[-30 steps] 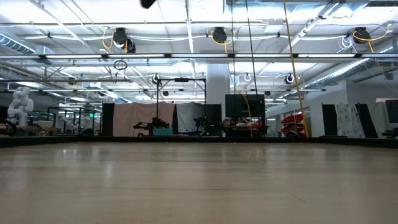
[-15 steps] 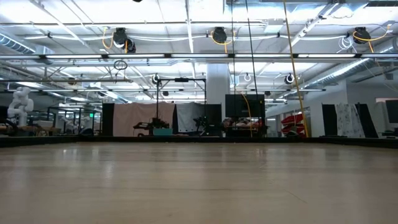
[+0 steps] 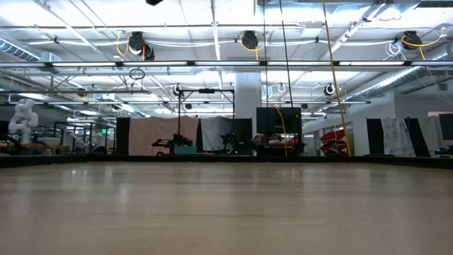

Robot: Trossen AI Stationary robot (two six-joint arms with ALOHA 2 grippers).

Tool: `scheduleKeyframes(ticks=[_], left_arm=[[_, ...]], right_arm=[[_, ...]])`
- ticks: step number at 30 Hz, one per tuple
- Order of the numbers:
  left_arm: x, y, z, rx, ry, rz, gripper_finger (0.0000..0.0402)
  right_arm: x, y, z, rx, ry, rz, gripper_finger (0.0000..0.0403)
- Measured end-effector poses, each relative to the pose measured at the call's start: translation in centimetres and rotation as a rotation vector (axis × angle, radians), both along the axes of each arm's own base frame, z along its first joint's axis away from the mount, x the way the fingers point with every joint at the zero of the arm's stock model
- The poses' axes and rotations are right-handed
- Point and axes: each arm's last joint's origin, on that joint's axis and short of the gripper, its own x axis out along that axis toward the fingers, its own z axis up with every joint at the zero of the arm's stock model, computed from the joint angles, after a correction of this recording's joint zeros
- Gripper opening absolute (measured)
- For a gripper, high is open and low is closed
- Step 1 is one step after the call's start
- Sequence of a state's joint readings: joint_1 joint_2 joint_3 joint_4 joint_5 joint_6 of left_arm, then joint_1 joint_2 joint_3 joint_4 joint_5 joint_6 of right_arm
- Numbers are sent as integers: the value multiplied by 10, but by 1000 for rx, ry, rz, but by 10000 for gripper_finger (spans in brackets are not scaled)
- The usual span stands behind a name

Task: Sort popcorn bags into baskets
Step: Put the popcorn bag into the transparent bin

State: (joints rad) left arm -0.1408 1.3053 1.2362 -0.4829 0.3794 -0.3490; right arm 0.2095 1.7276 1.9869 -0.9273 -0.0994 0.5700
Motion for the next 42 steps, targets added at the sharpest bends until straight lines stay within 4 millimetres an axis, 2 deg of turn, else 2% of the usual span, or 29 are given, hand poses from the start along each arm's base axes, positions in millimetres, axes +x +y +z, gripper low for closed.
scheduleKeyframes(ticks=[4, 8, 18, 22, 27, 32, 37, 42], left_arm=[[5, -1, -3, -20, 18, 11, 15], [10, -1, -8, -24, 36, 20, 10], [16, -2, -9, -15, -2, 22, 9], [17, -1, -8, -3, -10, 46, 9], [17, 0, -9, -17, 10, 128, 46], [19, 4, -9, 6, 15, 267, 93], [18, 7, -12, 4, 59, 392, 167], [14, 9, -18, 21, 134, 458, 228]], right_arm=[[7, 1, -12, 26, 57, 75, 132], [8, 2, -15, 17, 73, 82, 107], [10, 2, -35, -16, 134, 85, 82], [10, 3, -39, -6, 140, 95, 57], [8, 2, -39, 4, 155, 82, 10], [-3, 0, -38, 46, 256, 8, 13], [-29, -3, -31, 129, 419, -142, 9], [-70, 2, -16, 179, 559, -384, 7]])
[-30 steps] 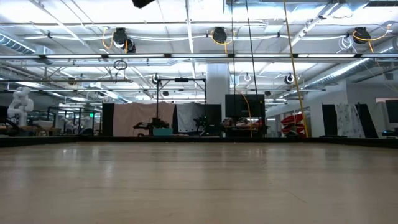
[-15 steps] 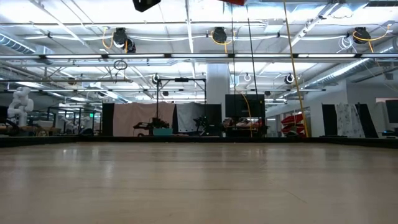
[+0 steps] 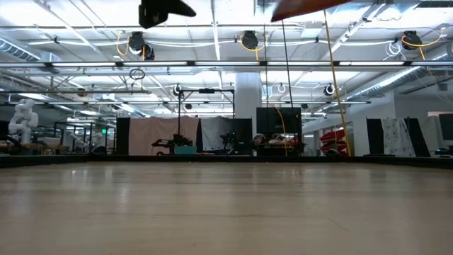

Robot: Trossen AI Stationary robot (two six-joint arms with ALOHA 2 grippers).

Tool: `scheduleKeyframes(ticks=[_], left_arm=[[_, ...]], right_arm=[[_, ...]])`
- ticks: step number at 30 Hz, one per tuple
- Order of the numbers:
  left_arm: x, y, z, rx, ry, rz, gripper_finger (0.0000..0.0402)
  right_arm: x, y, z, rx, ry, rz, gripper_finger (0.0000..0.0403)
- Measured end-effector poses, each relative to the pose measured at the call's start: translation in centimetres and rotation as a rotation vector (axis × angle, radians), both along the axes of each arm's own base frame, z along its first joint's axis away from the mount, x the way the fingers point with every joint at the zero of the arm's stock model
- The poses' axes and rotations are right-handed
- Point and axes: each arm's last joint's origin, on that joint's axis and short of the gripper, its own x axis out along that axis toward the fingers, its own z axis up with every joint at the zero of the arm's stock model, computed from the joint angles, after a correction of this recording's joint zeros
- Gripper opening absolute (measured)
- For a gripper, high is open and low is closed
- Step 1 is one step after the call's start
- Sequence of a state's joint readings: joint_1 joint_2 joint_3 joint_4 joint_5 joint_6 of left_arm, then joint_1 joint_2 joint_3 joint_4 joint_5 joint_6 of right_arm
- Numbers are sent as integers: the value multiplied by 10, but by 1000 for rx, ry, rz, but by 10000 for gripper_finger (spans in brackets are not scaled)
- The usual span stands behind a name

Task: Sort popcorn bags into baskets
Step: Put the popcorn bag into the transparent bin

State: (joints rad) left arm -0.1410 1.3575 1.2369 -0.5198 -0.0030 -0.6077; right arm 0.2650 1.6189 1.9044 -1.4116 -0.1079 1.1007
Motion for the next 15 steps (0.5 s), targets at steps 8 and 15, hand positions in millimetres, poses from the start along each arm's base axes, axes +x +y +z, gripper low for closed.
scheduleKeyframes(ticks=[8, 15], left_arm=[[-2, 2, -3, 32, 36, -5, 252], [-2, 2, -3, 26, 38, 0, 253]], right_arm=[[-68, 23, 24, 6, 66, -258, 10], [-105, 41, 11, 19, 110, -331, 11]])
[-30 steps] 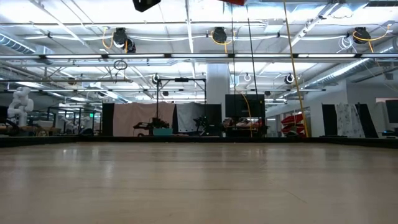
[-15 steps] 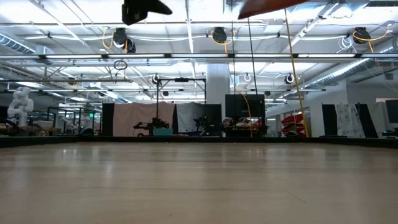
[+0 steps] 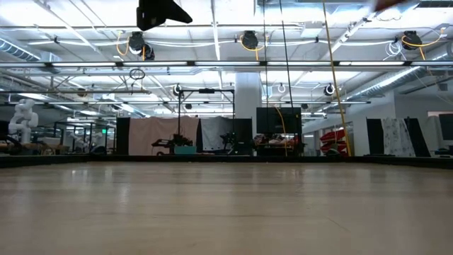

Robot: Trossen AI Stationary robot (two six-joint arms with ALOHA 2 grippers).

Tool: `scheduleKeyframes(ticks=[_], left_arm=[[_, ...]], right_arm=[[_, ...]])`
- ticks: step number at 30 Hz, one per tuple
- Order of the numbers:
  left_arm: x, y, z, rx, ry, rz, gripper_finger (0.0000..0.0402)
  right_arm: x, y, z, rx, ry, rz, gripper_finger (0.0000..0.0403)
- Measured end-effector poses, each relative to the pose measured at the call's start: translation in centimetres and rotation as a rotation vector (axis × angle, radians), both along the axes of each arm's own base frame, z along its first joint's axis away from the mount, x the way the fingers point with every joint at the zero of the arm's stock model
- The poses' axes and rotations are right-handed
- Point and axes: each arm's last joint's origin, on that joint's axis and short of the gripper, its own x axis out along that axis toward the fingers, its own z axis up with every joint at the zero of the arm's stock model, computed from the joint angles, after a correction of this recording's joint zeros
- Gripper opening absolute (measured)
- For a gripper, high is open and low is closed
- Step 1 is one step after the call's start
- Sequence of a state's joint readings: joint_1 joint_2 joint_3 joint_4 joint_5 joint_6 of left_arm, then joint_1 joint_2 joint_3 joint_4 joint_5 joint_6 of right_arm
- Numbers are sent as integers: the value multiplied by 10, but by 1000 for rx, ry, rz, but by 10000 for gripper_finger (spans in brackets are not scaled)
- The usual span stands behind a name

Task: Sort popcorn bags into baskets
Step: Put the popcorn bag into the transparent bin

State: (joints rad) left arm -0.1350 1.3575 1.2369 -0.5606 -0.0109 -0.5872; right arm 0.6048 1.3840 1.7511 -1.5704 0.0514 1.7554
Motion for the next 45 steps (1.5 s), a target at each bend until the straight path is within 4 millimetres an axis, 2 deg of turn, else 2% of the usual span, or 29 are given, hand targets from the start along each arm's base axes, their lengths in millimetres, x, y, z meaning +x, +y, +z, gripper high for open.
scheduleKeyframes(ticks=[4, 10, 16, 20, 25, 31, 45], left_arm=[[0, 0, 0, 7, -2, -5, 253], [0, 0, 0, 7, -3, -6, 253], [0, 0, 0, 11, -4, -10, 253], [0, 0, 0, -1, -3, 0, 253], [0, 1, 0, 8, -5, 14, 253], [1, 6, 0, 24, -7, 51, 253], [2, 16, 0, 27, -7, 85, 253]], right_arm=[[-20, 7, -13, 0, 30, 4, 12], [-44, 7, -23, 61, -50, -25, 12], [-71, 3, -21, 128, 42, -131, 9], [-81, 8, -24, 131, 164, -119, 9], [-82, 21, -34, 117, 244, -78, 8], [-81, 35, -59, 59, 389, -78, 9], [-68, 56, -98, 55, 450, -88, 12]])
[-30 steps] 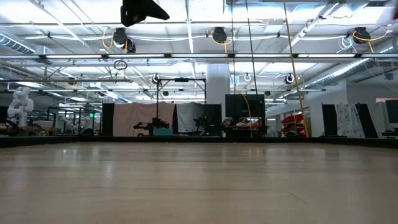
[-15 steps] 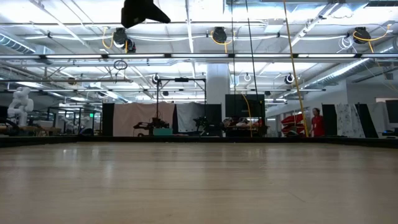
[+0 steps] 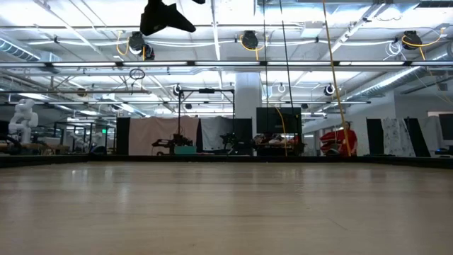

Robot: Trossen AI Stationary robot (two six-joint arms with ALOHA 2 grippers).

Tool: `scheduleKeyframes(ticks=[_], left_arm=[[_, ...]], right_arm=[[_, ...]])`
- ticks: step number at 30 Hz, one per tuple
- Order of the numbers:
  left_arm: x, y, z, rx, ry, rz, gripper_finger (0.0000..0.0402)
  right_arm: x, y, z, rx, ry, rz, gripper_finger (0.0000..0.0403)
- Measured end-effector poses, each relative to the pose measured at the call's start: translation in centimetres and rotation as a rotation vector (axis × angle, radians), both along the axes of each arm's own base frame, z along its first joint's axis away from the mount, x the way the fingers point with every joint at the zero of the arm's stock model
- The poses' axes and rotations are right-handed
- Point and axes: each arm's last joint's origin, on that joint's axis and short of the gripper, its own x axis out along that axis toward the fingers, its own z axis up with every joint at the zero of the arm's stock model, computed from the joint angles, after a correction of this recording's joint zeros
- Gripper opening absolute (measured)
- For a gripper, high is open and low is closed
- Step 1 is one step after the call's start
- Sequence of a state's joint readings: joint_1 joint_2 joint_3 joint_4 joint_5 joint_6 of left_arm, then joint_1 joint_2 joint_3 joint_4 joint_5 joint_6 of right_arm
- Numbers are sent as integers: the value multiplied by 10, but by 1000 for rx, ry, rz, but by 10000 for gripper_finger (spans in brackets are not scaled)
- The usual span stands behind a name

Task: Sort popcorn bags into baskets
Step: Put the popcorn bag into the transparent bin, then return to Home Position

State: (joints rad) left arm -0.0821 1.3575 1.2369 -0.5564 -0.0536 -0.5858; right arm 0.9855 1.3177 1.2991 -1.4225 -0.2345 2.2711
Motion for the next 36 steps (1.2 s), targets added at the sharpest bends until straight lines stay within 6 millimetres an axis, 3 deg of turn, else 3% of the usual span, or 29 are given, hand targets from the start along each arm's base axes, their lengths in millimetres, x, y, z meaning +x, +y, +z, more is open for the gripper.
scheduleKeyframes(ticks=[6, 10, 21, 29, 36], left_arm=[[0, -1, 0, -2, 0, -6, 253], [0, -3, 0, -4, 1, -14, 253], [-1, -13, 0, -19, 3, -62, 253], [-2, -20, 0, -30, 4, -78, 253], [-2, -18, 0, 2, -5, -33, 253]], right_arm=[[5, 10, -15, 92, 8, -19, 17], [6, 12, -20, 123, 10, -17, 42], [1, 4, -8, 167, -86, 10, 128], [6, -19, 13, 145, -424, -46, 125], [23, -46, 30, -78, -847, -109, 119]])
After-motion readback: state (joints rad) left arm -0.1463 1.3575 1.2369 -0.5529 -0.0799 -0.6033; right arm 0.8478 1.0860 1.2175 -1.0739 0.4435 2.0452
